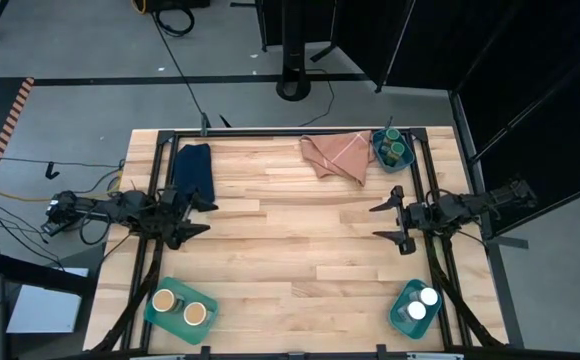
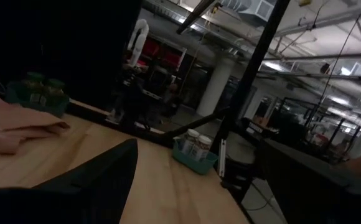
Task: Sort spices by type
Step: Return to Home Position
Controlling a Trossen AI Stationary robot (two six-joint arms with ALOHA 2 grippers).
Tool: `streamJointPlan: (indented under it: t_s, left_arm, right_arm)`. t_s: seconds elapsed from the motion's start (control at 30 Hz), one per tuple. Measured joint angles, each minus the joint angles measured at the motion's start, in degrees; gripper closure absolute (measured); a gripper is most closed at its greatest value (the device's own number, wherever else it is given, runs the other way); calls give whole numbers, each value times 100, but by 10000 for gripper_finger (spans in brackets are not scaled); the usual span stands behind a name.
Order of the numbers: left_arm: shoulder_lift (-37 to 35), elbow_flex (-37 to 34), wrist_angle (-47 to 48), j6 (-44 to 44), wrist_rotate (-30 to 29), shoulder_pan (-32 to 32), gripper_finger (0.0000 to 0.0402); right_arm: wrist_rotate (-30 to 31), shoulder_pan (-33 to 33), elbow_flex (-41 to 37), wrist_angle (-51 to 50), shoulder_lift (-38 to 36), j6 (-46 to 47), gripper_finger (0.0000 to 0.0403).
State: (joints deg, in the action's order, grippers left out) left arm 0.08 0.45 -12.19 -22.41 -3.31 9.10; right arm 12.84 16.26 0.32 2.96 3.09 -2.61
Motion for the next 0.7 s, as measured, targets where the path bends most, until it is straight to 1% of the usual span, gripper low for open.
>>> streamJointPlan:
  t_s: [0.17,0.7]
  left_arm:
    - [0,-2,-9,-330,-2,0,62]
    - [0,-4,-8,-339,-7,0,62]
  right_arm:
    - [-22,-73,0,2,0,-150,93]
    - [-39,-71,2,37,3,-156,93]
